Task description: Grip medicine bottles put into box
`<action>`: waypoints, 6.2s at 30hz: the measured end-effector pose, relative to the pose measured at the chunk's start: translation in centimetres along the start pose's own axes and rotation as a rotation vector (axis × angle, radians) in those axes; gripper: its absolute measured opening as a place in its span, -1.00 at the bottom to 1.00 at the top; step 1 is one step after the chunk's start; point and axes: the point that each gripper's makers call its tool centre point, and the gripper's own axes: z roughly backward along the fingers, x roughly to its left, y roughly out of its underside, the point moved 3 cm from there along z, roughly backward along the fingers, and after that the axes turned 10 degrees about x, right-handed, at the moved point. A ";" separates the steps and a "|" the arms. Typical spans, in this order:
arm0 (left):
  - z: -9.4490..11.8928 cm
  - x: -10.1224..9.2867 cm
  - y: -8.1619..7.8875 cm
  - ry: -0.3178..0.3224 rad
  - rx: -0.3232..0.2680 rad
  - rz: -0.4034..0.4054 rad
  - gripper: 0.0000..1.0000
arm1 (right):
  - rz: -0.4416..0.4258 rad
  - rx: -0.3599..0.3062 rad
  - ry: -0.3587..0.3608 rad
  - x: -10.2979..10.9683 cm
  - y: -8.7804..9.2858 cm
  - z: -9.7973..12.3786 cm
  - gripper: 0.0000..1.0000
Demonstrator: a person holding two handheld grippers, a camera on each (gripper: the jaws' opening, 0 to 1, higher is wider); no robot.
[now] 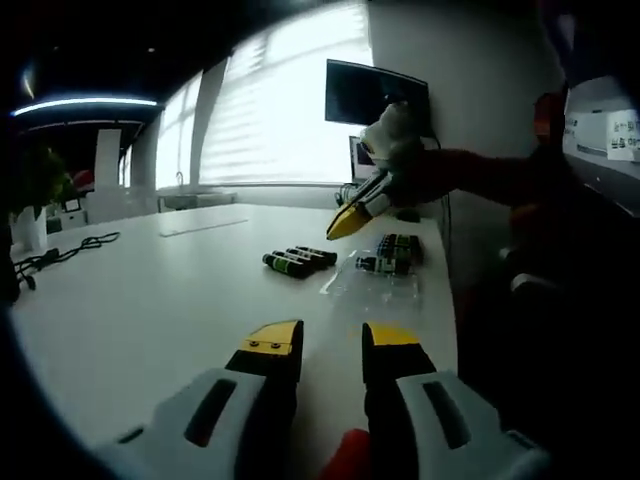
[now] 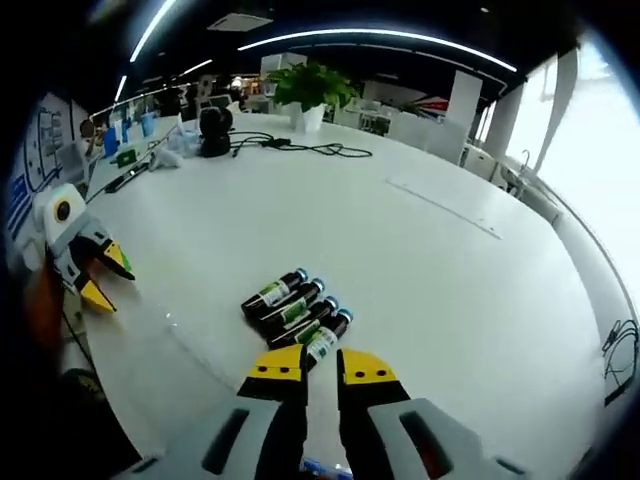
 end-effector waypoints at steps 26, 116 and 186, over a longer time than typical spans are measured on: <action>0.0 0.0 -0.3 0.008 -0.022 0.010 -0.64 | -0.050 0.092 0.029 -1.2 0.7 -2.7 -0.85; 0.2 0.0 -0.4 -0.004 -0.035 0.004 -0.65 | -0.381 0.009 0.166 7.7 4.5 4.1 -0.86; 0.0 0.1 -0.1 -0.020 -0.011 -0.008 -0.65 | -0.185 0.058 0.035 8.1 4.0 3.9 -1.00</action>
